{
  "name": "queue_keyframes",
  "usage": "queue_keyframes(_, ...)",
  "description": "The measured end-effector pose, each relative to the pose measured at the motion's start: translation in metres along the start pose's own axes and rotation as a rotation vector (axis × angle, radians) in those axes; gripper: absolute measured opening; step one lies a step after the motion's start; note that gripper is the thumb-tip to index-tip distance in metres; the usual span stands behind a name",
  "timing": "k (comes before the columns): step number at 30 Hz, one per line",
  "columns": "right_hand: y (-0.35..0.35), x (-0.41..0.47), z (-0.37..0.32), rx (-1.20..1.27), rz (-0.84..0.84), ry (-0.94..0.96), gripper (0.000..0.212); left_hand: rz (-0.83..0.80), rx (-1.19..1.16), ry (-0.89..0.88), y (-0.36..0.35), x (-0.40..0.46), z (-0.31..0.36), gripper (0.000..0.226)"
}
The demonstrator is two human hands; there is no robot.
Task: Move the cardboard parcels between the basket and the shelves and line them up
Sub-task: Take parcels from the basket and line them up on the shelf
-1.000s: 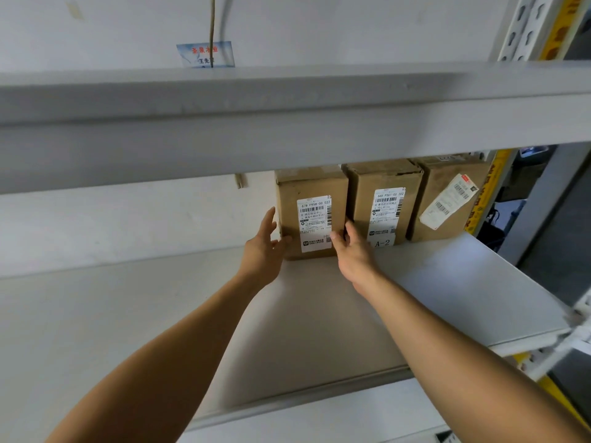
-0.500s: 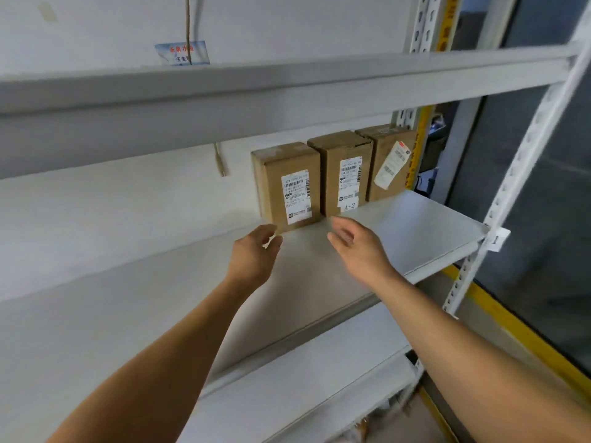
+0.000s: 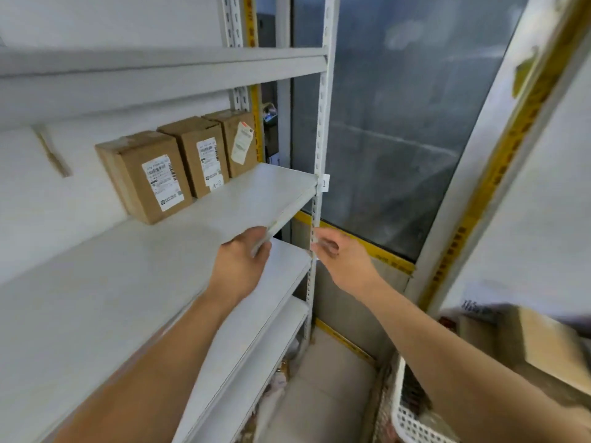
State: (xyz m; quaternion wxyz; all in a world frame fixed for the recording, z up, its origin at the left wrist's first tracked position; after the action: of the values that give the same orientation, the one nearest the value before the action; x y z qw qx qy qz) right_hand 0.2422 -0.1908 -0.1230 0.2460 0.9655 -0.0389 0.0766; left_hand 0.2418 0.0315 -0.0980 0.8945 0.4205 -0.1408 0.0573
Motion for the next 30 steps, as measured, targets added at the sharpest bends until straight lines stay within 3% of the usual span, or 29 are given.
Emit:
queue_keyframes(16, 0.262, -0.197, 0.229, -0.098, 0.298, -0.423, 0.043, -0.578, -0.099, -0.221, -0.31, -0.105, 0.228, 0.043)
queue_keyframes(21, 0.335, -0.255, 0.281, -0.092, 0.424, -0.554, 0.043, -0.727, -0.118, -0.266, -0.39, -0.145, 0.287, 0.042)
queue_keyframes(27, 0.397, -0.294, 0.321, -0.103, 0.553, -0.639, 0.044, -0.853, -0.082, -0.343, -0.461, -0.171, 0.352, 0.057)
queue_keyframes(30, 0.429, -0.31, 0.333, -0.132, 0.651, -0.676, 0.046, -0.914, -0.128, -0.411, -0.498, -0.181, 0.392, 0.051)
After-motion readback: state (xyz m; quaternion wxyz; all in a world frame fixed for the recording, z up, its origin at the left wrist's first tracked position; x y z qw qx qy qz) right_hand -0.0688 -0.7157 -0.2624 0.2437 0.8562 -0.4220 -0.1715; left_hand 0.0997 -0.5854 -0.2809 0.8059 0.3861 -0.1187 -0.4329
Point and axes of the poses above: each hand's wrist, its own x-axis towards the middle knuckle, its own y-axis out of the back of the hand, z = x × y, the point moved 10 cm from there along x, towards the middle knuckle, and after that the axes turned 6 degrees about x, right-handed, at the moved point
